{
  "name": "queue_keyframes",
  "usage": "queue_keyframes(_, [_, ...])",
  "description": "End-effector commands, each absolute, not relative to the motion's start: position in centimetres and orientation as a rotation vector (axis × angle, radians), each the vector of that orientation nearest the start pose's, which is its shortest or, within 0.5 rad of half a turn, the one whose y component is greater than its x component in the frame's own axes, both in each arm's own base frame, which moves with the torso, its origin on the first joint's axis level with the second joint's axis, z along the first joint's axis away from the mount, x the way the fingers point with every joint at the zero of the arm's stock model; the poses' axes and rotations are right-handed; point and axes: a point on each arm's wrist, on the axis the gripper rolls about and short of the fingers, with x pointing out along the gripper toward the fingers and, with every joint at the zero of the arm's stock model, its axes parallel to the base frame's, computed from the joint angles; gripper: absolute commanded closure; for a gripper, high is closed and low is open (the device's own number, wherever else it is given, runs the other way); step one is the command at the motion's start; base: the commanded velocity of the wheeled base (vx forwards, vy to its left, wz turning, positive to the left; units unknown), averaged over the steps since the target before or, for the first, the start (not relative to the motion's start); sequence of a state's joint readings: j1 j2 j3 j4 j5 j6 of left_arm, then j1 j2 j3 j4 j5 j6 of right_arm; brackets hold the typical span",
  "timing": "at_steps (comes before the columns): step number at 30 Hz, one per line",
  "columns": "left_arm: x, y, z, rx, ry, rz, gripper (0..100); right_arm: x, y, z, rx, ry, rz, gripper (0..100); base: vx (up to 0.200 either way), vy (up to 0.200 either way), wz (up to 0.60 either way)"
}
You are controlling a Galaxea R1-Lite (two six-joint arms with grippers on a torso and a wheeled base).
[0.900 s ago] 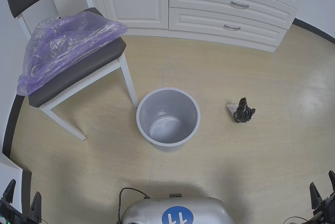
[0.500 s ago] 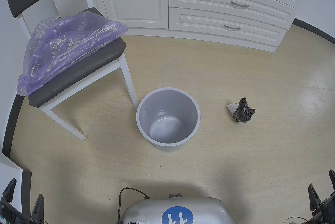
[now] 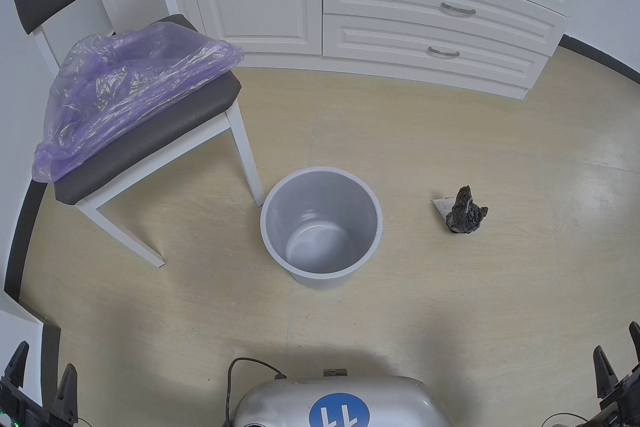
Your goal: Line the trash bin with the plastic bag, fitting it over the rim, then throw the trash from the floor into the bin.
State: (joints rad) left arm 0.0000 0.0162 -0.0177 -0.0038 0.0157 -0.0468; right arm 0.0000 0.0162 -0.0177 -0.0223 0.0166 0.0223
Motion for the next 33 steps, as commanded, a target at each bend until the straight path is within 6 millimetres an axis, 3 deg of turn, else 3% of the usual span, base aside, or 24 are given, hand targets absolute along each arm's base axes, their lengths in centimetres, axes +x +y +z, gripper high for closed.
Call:
queue_keyframes(1, [-2.3,0.0,7.6,-0.017,-0.008,0.014,0,-4.4,0.1,14.5,0.153,-0.299,0.09,0,0.0,0.0,0.0])
queue_keyframes(3, [-2.3,0.0,7.6,0.017,-0.009,0.002,0,-5.0,0.2,17.1,0.11,-0.324,0.095,0,0.0,0.0,0.0])
queue_keyframes(5, [-2.3,0.0,7.7,0.032,-0.011,-0.017,0,-5.3,0.3,18.2,0.042,-0.327,0.083,0,0.0,0.0,0.0])
queue_keyframes(10, [-2.3,0.0,7.7,0.023,-0.016,-0.015,0,-4.4,0.3,16.8,-0.04,-0.214,0.087,0,0.0,0.0,0.0])
queue_keyframes(13, [-2.6,0.0,9.4,-0.005,-0.112,-0.014,0,-4.3,0.4,16.4,-0.037,-0.201,0.076,0,0.0,0.0,0.0])
queue_keyframes(14, [-4.2,-0.1,13.9,-0.143,-0.321,-0.075,0,-4.1,0.4,16.0,-0.027,-0.19,0.069,0,0.0,0.0,0.0])
queue_keyframes(16, [-4.6,-0.1,16.2,-0.155,-0.325,-0.118,0,-3.9,0.4,15.9,-0.01,-0.177,0.071,0,0.0,0.0,0.0])
queue_keyframes(18, [-4.2,0.0,17.3,-0.101,-0.27,-0.124,0,-3.7,0.4,16.2,-0.003,-0.165,0.073,0,0.0,0.0,0.0])
queue_keyframes(23, [-2.4,0.0,18.3,0.015,-0.143,-0.099,0,-2.0,0.3,18.0,0.01,-0.116,0.067,0,0.0,0.0,0.0])
queue_keyframes(26, [0.0,0.0,19.6,0.117,-0.036,-0.015,0,0.4,0.2,21.2,0.067,-0.111,0.064,0,0.0,0.0,0.0])
queue_keyframes(27, [0.0,0.0,19.6,0.117,-0.036,-0.015,0,0.4,0.2,21.2,0.067,-0.111,0.064,0,0.0,0.0,0.0])
queue_keyframes(28, [1.4,0.1,20.3,0.2,0.024,0.039,0,2.0,0.1,23.1,0.089,-0.112,0.067,0,0.0,0.0,0.0])
queue_keyframes(31, [2.9,0.2,20.7,0.286,0.09,0.096,0,3.8,0.1,24.7,0.096,-0.122,0.072,0,0.0,0.0,0.0])
queue_keyframes(33, [5.1,0.4,21.5,0.388,0.158,0.168,0,6.6,0.1,26.3,0.098,-0.147,0.092,0,0.0,0.0,0.0])
